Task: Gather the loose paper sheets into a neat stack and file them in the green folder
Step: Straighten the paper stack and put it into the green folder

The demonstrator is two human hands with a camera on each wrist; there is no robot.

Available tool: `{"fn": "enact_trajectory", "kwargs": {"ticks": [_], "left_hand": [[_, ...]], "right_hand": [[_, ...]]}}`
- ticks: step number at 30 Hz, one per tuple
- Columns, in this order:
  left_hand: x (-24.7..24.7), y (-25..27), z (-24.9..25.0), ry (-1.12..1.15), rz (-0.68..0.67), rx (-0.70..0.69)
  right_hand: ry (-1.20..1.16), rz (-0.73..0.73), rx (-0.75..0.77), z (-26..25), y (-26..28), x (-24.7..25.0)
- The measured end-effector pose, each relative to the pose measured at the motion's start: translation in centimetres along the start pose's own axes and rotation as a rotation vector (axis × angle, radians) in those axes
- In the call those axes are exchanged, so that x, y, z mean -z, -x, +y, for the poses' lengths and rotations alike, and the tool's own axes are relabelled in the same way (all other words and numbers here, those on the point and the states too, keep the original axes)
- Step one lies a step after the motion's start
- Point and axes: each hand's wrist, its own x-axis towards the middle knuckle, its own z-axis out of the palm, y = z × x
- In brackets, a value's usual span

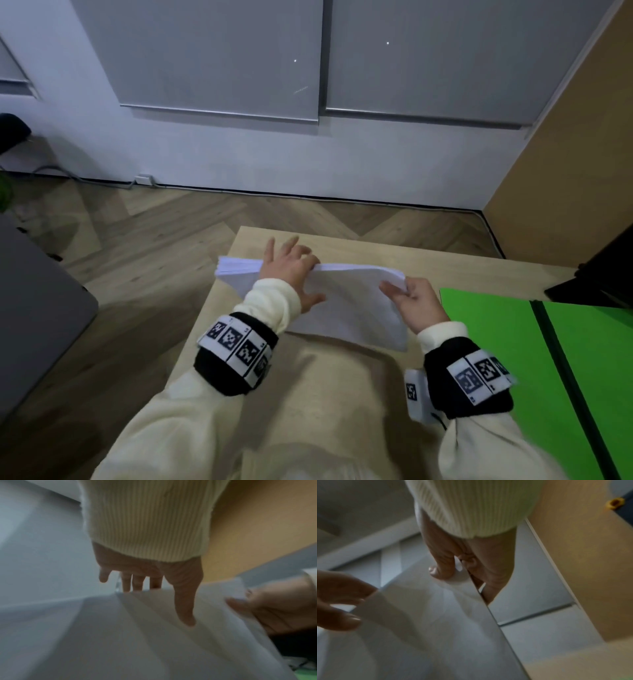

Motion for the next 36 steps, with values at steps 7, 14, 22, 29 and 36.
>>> {"fn": "enact_trajectory", "kwargs": {"ticks": [7,14,22,29,36], "left_hand": [[2.8,-0.1,1.7,0.44,0.137,0.095],[0.8,-0.7,-0.9,1.225,0.26,0.193],[0.6,0.2,-0.4,1.507,0.431,0.151],[-1.6,0.7,1.1,1.46,0.263,0.201],[0.8,-0.3,3.2,1.617,0.463,0.386]], "right_hand": [[0.064,0.019,0.189,-2.7,0.9,5.1],[-0.162,0.205,0.254,-2.2,2.0,6.7],[-0.539,0.271,0.298,-5.5,2.0,3.3],[-0.37,0.179,0.155,-2.6,1.8,1.6],[-0.435,0.226,0.151,-4.3,0.9,2.2]]}}
